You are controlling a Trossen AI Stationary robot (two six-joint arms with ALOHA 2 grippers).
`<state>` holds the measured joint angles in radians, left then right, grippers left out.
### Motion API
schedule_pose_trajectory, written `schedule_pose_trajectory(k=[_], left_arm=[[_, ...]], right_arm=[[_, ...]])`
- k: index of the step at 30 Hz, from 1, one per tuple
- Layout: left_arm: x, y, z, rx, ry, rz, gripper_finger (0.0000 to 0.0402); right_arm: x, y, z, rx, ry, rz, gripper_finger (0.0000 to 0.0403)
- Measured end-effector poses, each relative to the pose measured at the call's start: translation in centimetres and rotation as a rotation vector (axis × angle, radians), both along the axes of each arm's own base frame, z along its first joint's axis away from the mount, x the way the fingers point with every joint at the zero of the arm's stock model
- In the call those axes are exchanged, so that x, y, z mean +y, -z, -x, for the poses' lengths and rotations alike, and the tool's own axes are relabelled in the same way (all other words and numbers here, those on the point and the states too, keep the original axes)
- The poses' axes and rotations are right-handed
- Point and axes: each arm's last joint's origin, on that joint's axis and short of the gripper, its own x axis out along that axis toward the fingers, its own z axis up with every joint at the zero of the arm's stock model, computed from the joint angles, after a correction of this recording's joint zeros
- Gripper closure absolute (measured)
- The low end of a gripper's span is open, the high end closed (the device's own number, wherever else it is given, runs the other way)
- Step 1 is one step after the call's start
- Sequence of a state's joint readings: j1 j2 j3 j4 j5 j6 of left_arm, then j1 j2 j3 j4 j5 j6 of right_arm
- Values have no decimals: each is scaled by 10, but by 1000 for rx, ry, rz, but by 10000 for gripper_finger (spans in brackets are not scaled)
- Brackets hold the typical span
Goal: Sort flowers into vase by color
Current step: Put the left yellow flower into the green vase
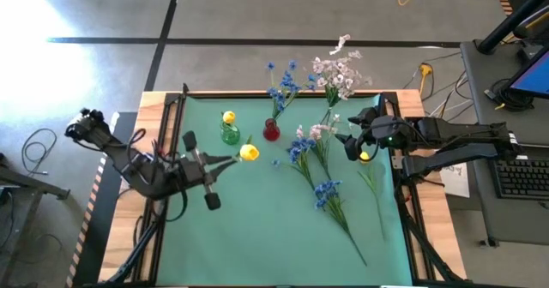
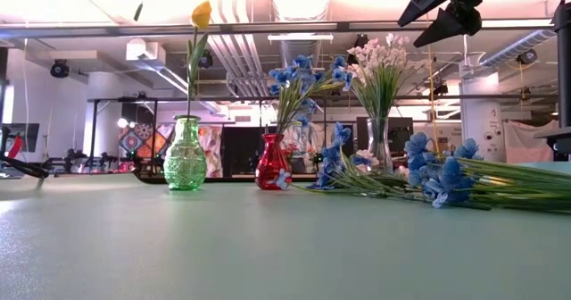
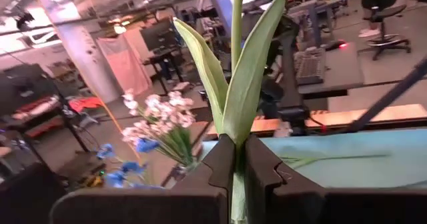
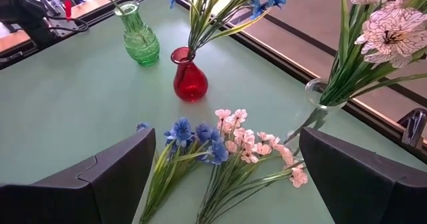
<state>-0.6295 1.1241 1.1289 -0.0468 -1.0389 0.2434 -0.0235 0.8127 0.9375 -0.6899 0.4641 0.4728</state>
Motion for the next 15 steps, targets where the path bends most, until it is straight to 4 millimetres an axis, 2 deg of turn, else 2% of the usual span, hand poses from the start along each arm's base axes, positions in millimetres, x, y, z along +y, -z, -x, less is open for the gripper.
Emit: schedule_pose_trajectory(k=[9,15], left_arm=[[25,-14,9,-128,-11,-60,401],[46,-13,27,-196,-48,-121,401]], right_arm=[[0,-1,-1,-21,0,1,39],[0,-1,-1,-18,0,1,39]])
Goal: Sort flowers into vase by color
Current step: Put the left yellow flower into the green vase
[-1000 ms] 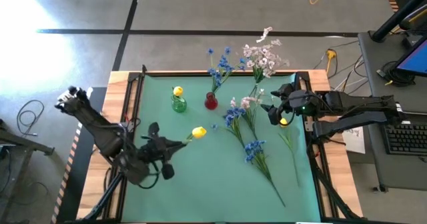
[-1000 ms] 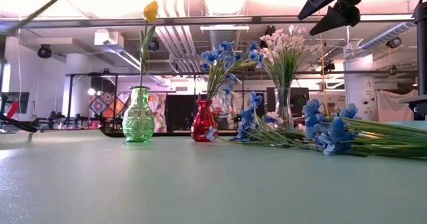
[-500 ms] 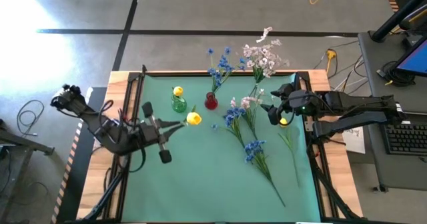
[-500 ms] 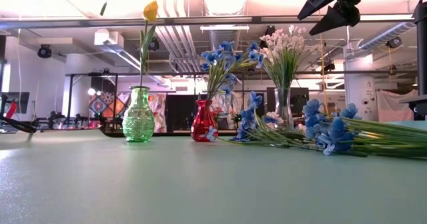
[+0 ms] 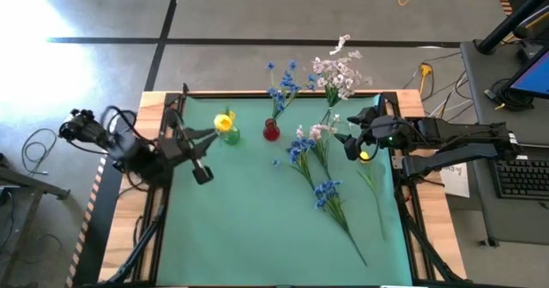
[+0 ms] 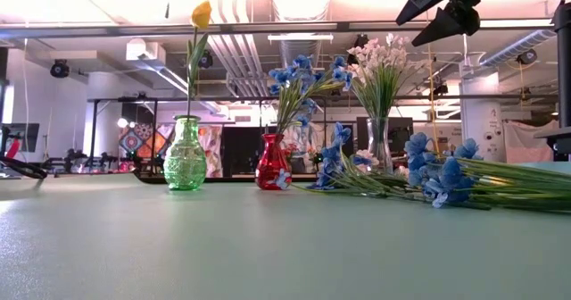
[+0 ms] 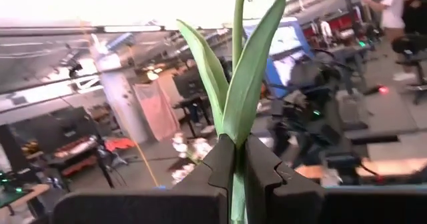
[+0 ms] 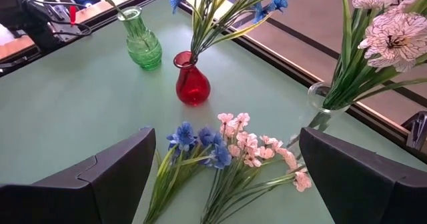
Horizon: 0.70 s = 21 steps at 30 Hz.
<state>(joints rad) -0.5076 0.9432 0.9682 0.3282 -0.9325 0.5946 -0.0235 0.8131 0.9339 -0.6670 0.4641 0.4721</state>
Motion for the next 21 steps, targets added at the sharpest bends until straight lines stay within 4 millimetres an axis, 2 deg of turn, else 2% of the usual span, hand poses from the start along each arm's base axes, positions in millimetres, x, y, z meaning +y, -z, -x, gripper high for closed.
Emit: schedule_pose_trajectory(k=[6,12,17,21], left_arm=[[25,2,28,-174,-33,-22,401],[50,29,50,-334,-112,-70,401],[65,51,57,-389,-188,-50,401],[77,67,54,-392,-255,-16,401]], right_arm=[[0,0,0,0,0,0,39],[0,0,0,0,5,3,39],[0,0,0,-3,9,0,39],[0,-1,0,-10,11,0,39]])
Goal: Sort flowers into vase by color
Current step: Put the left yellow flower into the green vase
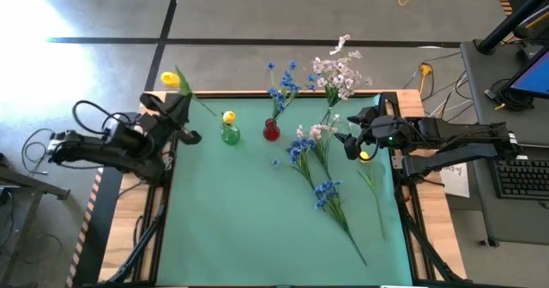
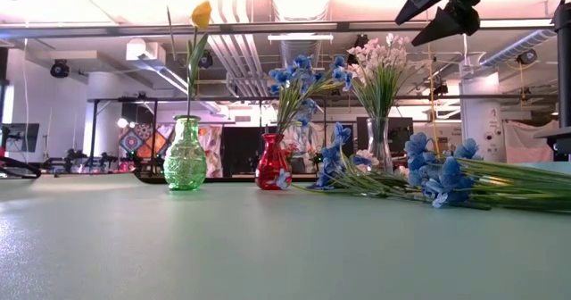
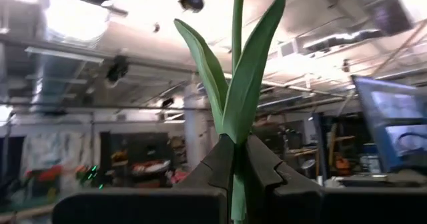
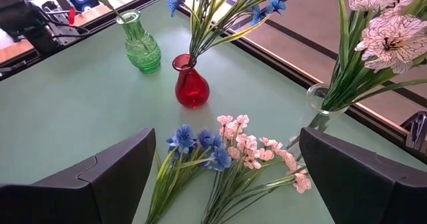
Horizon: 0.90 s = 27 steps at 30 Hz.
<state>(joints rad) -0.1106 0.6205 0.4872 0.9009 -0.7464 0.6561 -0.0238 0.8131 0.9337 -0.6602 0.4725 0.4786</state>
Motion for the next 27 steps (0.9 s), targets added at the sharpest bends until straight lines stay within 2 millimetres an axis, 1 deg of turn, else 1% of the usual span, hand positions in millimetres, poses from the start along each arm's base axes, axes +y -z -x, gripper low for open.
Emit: schedule_pose_trajectory(k=[4,8,12,16,27], left_arm=[[13,17,-4,-30,-38,72,401],[23,34,-9,-53,-31,119,401],[29,47,-13,-52,-31,163,401],[32,58,-17,-11,-42,174,401],[34,71,-31,66,-51,187,401]], right_arm=[[0,-1,0,-8,0,0,39],[0,0,0,-7,0,0,39],[0,0,0,-7,0,0,39],[0,0,0,-7,0,0,39],[0,0,0,-7,0,0,39]])
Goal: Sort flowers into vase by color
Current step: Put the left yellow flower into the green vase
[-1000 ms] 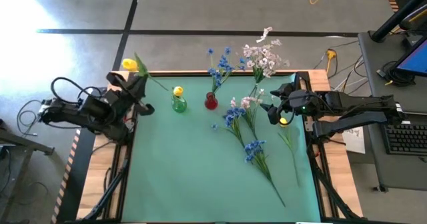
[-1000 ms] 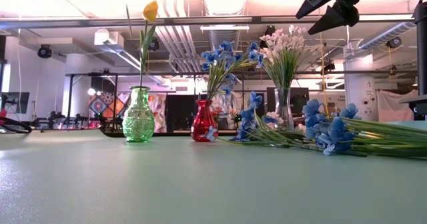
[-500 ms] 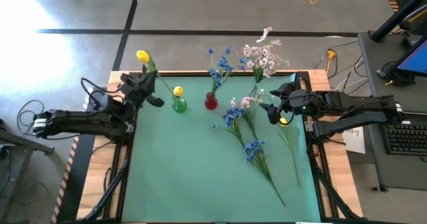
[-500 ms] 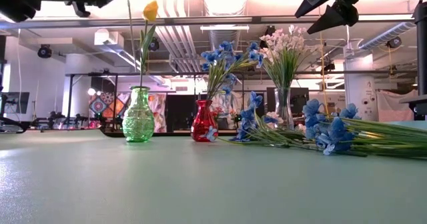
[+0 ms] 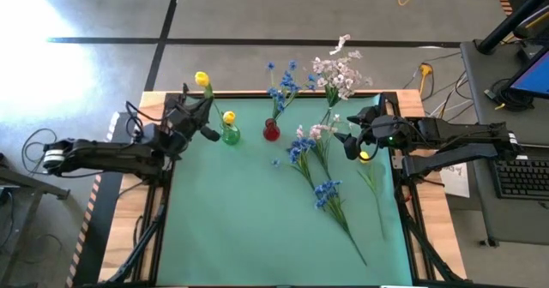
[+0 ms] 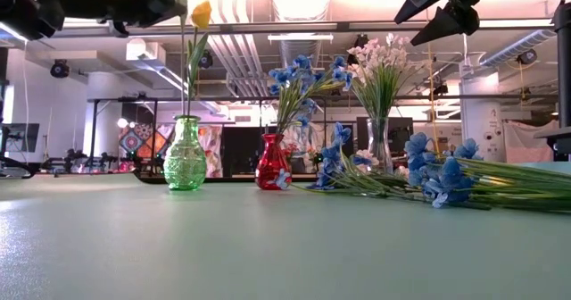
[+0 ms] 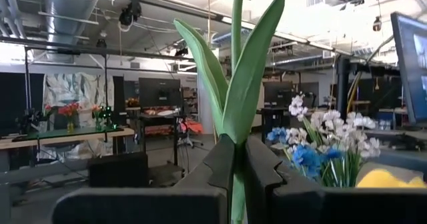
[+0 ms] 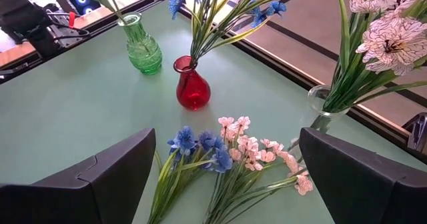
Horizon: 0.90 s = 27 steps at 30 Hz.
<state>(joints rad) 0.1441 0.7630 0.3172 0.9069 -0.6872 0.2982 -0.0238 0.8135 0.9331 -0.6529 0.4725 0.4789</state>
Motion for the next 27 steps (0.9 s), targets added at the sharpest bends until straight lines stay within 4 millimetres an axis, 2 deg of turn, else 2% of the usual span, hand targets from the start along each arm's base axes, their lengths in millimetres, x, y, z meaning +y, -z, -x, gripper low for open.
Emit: schedule_pose_trajectory(k=[21,27], left_arm=[[7,12,-15,29,-18,44,401],[7,13,-14,4,-24,75,366]], right_arm=[[0,0,0,4,-4,4,39],[0,0,0,5,-5,5,39]])
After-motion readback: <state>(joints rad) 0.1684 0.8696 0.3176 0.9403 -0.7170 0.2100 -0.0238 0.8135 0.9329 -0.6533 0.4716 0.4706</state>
